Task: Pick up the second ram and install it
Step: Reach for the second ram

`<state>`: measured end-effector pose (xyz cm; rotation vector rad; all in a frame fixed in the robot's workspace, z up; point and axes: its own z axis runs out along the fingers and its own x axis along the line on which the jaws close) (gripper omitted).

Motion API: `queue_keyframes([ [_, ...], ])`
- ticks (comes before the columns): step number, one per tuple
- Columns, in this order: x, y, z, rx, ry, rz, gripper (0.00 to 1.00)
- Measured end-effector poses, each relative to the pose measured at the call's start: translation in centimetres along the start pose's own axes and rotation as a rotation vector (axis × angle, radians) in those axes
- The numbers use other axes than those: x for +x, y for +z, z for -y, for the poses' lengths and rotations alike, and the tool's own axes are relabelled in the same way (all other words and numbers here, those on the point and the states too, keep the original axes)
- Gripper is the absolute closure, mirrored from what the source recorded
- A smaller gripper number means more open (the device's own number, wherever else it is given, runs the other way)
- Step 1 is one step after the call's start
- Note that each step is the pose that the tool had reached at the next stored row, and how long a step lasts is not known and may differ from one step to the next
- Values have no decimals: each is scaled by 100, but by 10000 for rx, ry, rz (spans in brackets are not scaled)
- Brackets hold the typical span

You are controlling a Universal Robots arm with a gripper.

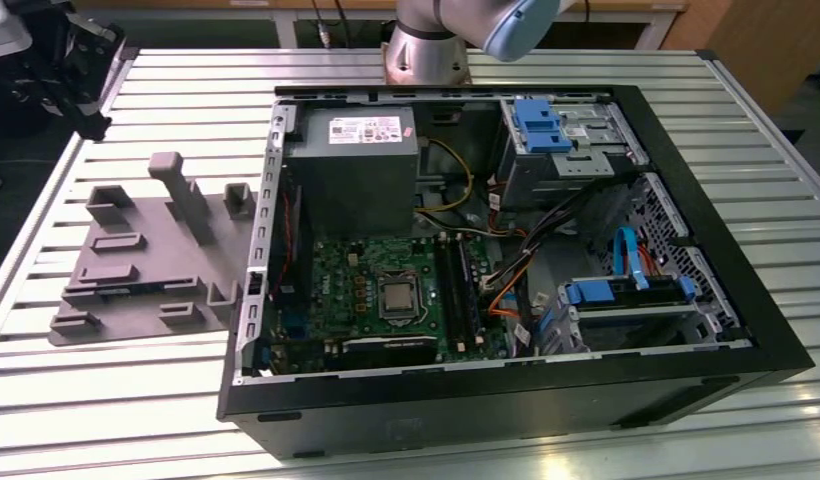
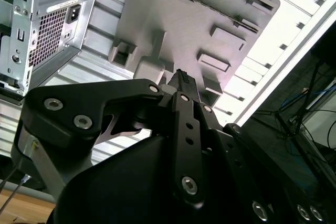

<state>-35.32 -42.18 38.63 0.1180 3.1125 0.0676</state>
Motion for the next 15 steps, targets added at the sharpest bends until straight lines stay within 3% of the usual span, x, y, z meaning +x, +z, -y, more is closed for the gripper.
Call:
queue_keyframes([
  [15, 80, 8, 56, 0, 0, 0, 89],
])
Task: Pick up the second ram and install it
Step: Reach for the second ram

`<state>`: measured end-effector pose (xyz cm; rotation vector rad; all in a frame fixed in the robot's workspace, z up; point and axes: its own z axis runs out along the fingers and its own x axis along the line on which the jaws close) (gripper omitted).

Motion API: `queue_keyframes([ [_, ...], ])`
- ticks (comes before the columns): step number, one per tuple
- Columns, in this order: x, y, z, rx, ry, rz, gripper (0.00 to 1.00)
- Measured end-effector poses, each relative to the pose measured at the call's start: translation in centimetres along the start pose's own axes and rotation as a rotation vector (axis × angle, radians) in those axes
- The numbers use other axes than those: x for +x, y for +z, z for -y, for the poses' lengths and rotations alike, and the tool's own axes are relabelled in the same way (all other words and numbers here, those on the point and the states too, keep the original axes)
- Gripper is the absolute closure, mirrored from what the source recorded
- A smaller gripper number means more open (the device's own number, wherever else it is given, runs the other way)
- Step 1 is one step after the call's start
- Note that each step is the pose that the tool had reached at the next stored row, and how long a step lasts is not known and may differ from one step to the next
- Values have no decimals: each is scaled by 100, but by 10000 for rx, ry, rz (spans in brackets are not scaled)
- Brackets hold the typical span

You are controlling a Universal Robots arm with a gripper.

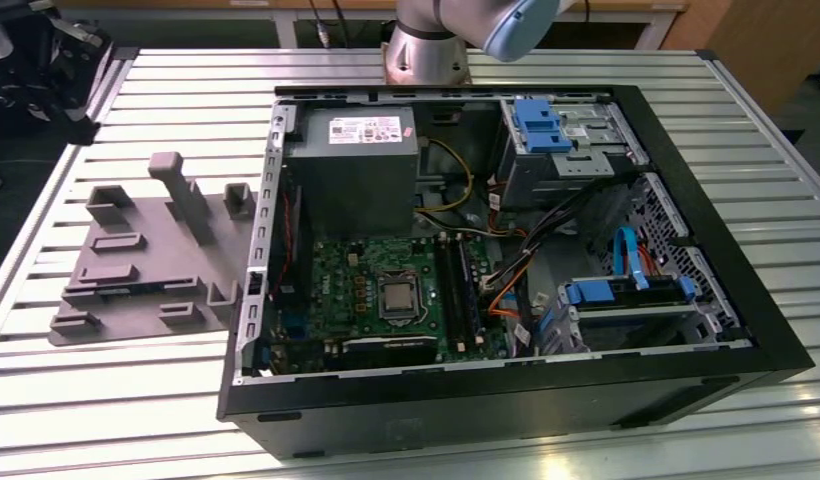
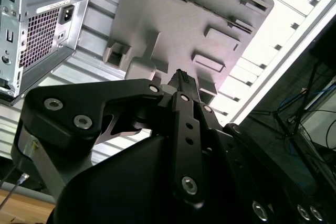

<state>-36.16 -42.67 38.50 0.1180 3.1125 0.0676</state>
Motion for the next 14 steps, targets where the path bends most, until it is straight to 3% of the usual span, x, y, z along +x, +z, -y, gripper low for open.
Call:
queue_keyframes([
  [14, 74, 11, 53, 0, 0, 0, 89],
])
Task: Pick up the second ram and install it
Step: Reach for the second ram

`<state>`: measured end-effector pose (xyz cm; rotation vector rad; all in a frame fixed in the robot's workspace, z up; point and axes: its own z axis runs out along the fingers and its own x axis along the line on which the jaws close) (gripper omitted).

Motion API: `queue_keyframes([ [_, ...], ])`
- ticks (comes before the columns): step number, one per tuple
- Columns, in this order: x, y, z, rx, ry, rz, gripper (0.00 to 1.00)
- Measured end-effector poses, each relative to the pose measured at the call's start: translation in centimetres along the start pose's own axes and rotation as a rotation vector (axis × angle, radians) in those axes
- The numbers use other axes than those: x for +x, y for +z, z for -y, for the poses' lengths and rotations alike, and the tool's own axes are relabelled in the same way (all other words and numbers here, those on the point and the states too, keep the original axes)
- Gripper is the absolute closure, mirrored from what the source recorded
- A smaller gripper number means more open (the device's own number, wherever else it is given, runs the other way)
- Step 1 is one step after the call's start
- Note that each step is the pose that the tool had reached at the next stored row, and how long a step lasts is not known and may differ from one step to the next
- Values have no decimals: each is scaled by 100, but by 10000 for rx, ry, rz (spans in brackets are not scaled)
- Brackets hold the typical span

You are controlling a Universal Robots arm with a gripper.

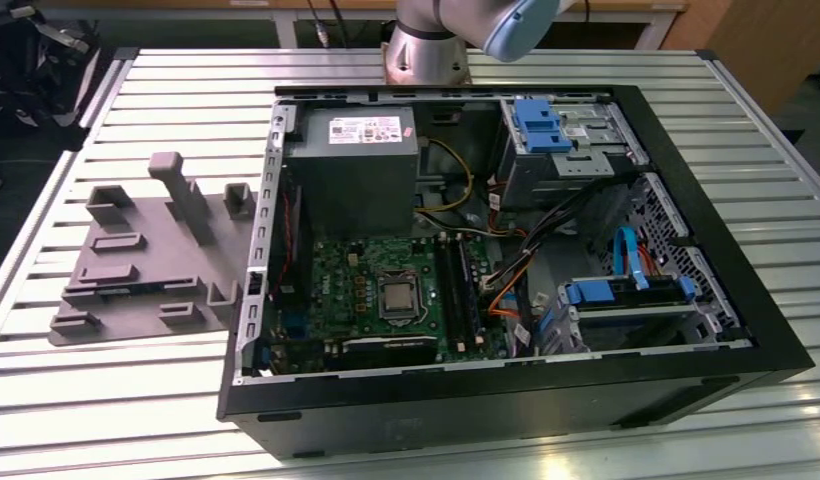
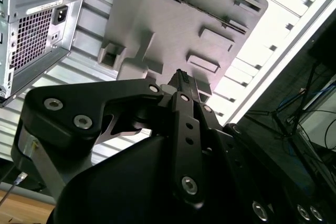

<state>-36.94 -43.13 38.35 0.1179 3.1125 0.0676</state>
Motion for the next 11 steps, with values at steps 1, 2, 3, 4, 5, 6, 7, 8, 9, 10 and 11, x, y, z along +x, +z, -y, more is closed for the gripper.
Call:
queue_keyframes([
  [1, 5, 2, 5, 0, 2, 0, 89],
  [2, 9, 4, 10, 0, 2, 0, 89],
  [3, 13, 7, 16, -1, 1, 0, 89],
  [4, 17, 10, 22, 0, 1, 0, 89],
  [5, 22, 12, 28, 0, 1, 0, 89],
  [6, 26, 15, 34, 0, 1, 0, 89],
  [7, 30, 18, 39, 0, 1, 0, 89],
  [8, 34, 21, 45, 0, 1, 0, 89],
  [9, 37, 25, 50, 0, 1, 0, 89],
  [10, 41, 29, 54, 0, 1, 1, 89],
  [11, 44, 34, 58, 0, 1, 0, 89],
])
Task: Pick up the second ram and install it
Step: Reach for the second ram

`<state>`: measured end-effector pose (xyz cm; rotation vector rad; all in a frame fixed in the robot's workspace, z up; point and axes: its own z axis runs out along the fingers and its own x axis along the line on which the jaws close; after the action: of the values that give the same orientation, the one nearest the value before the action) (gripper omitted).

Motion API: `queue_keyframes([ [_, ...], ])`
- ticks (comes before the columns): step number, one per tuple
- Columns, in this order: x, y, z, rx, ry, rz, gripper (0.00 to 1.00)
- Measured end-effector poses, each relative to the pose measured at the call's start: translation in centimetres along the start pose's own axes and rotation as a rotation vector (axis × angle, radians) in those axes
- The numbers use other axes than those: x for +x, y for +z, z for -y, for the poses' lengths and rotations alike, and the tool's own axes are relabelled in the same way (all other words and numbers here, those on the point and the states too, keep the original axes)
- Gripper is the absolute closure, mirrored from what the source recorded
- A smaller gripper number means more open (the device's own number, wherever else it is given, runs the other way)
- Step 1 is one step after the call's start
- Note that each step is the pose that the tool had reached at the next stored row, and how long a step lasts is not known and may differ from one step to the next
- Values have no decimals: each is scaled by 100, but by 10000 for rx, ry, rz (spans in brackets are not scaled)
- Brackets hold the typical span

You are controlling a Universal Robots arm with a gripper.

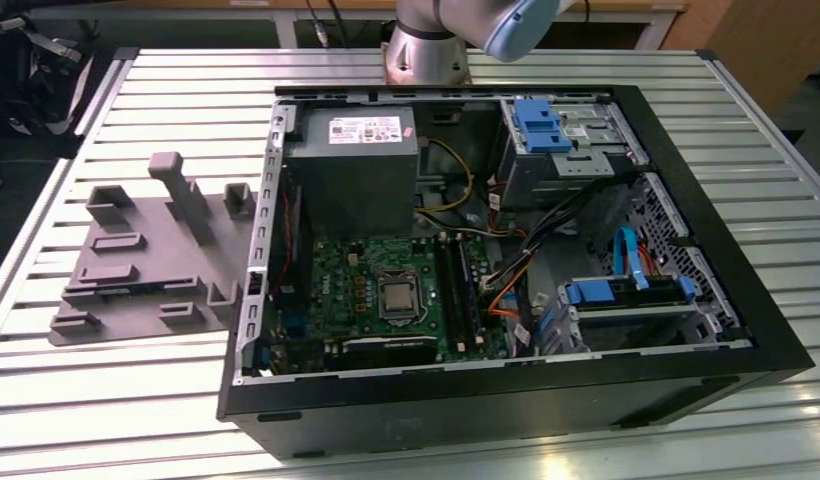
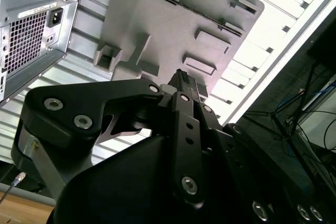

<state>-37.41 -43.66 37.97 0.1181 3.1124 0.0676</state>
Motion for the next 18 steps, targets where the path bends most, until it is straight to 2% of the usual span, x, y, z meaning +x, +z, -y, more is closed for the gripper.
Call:
queue_keyframes([
  [18, 47, 61, 36, 0, -1, 0, 89],
])
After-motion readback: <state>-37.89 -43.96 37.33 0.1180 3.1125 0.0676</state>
